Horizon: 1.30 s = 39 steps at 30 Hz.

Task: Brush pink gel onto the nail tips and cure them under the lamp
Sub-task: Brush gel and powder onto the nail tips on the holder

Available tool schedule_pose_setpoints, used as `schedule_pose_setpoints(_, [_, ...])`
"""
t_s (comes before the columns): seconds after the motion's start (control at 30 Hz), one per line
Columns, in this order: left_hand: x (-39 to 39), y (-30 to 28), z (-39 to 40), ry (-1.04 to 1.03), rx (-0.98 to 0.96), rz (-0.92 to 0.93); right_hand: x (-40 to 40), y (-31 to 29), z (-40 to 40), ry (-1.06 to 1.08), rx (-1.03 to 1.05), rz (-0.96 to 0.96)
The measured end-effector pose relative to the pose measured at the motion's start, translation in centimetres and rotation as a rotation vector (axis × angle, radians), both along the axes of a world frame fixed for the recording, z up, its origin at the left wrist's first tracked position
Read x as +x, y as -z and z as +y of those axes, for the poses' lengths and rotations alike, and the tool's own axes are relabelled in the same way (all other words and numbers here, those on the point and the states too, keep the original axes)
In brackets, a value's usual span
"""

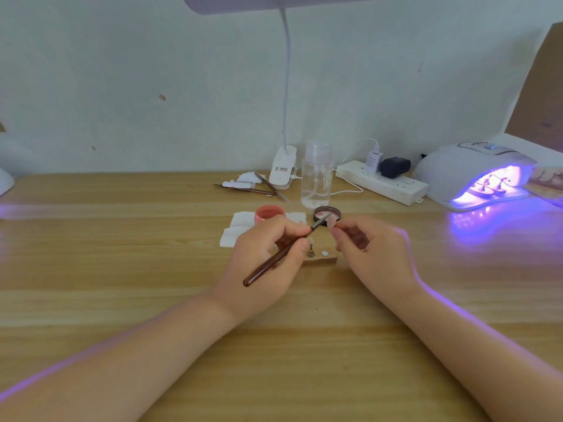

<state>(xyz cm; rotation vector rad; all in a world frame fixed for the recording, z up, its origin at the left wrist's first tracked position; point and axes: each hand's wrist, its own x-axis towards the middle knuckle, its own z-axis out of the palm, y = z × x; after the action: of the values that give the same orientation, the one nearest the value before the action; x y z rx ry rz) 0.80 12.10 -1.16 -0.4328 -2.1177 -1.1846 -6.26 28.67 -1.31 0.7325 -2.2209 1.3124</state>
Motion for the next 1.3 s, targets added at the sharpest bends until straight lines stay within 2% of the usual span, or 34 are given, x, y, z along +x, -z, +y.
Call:
schedule_pose_setpoints(0.53, [0.9,-0.4,0.3,0.045,0.022,-0.027,-0.1,0.1,0.1,0.007,-0.002,-0.02])
schedule_pose_setpoints(0.73, [1.0,-0.4,0.5,0.018,0.115,0.003,-0.1,0.2,-0.1,0.0,-0.052,-0.033])
schedule_pose_setpoints(0.97, [0.6,-0.2,0.6,-0.001,0.206,-0.106,0.0,0.2,0.0,-0.037,-0.058,-0.051])
schedule_pose_setpoints(1.3, [1.1,-0.2,0.6,0.035,0.169,-0.03,0.0,0.1,0.1,-0.039,-0.073,-0.099])
